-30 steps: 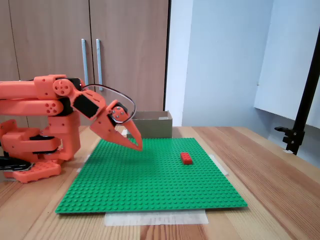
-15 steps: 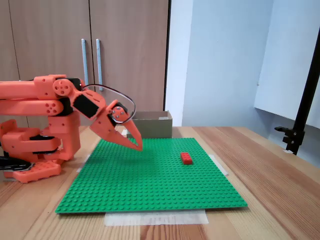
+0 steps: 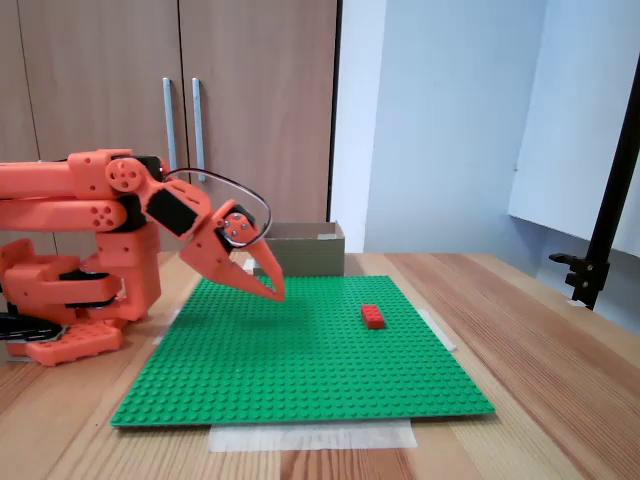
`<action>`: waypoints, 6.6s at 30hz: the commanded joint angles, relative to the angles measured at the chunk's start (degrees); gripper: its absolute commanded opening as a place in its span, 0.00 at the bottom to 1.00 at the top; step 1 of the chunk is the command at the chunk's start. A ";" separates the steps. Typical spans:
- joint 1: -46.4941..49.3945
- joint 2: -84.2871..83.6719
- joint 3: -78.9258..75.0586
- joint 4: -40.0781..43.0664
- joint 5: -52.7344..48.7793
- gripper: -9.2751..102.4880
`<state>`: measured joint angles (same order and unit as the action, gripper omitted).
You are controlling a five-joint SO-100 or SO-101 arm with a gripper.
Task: Pick the red lego block and put it in the box.
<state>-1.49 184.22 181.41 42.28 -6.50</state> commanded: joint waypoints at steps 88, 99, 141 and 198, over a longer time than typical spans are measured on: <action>-0.35 -61.00 -60.21 5.01 5.54 0.08; -0.44 -74.44 -73.04 5.71 4.39 0.08; -1.41 -103.71 -102.57 21.36 3.78 0.30; -1.93 -108.72 -96.42 16.52 1.58 0.27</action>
<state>-3.69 75.23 85.34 59.24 -4.83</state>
